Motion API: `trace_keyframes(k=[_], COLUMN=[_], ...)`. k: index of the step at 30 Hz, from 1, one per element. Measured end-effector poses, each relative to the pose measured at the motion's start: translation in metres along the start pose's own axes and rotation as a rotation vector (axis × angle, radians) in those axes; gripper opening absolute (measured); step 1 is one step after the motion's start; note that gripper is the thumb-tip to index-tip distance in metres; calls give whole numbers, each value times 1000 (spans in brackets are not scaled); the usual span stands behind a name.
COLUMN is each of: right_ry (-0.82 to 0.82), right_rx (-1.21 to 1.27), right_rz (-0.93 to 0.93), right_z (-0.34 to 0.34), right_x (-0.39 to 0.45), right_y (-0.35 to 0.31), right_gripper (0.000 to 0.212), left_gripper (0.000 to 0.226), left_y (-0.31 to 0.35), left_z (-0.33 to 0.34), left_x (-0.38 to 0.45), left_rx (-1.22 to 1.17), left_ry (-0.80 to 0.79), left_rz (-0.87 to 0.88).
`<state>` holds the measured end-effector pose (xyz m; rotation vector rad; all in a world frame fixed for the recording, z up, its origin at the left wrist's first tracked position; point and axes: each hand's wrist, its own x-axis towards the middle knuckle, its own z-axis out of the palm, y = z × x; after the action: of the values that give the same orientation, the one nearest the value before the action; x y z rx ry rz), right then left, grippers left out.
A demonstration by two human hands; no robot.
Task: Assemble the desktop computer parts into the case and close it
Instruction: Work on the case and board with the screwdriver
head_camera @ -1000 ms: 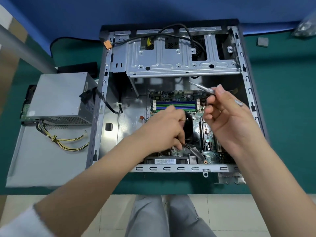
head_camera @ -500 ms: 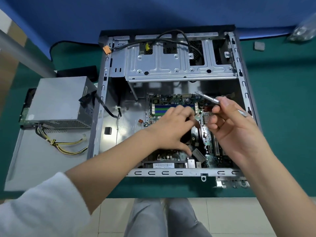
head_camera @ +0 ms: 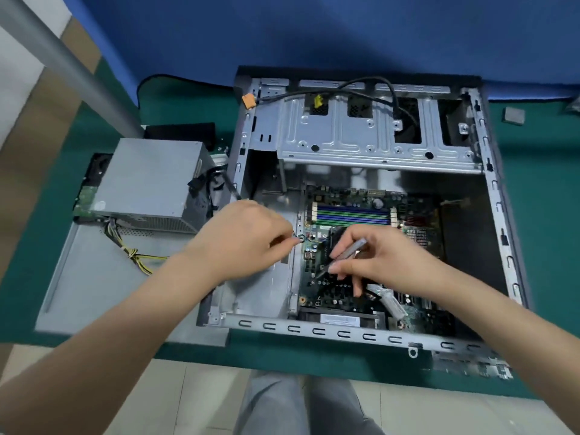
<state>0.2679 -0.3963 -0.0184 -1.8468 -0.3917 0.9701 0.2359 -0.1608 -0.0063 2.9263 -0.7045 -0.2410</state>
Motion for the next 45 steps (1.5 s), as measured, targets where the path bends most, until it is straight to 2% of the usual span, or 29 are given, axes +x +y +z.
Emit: trace_keyframes(k=[3, 7, 16, 32, 45], right_ry=[-110, -240, -242, -245, -251], right_rx=[-245, -542, -863, -983, -1045], right_rz=[-51, -153, -267, -380, -398], right_z=[10, 19, 31, 35, 36], right_x=[15, 26, 24, 25, 26], right_y=[3, 6, 13, 14, 14], right_gripper=[11, 12, 21, 21, 22], left_gripper=[38, 38, 36, 34, 33], left_y=[0, 1, 0, 0, 1], left_z=[4, 2, 2, 4, 2], left_x=[-1, 2, 1, 0, 0], left_rx=[-32, -75, -109, -130, -131], left_ry=[50, 86, 97, 126, 100], left_rz=[-48, -67, -71, -62, -67])
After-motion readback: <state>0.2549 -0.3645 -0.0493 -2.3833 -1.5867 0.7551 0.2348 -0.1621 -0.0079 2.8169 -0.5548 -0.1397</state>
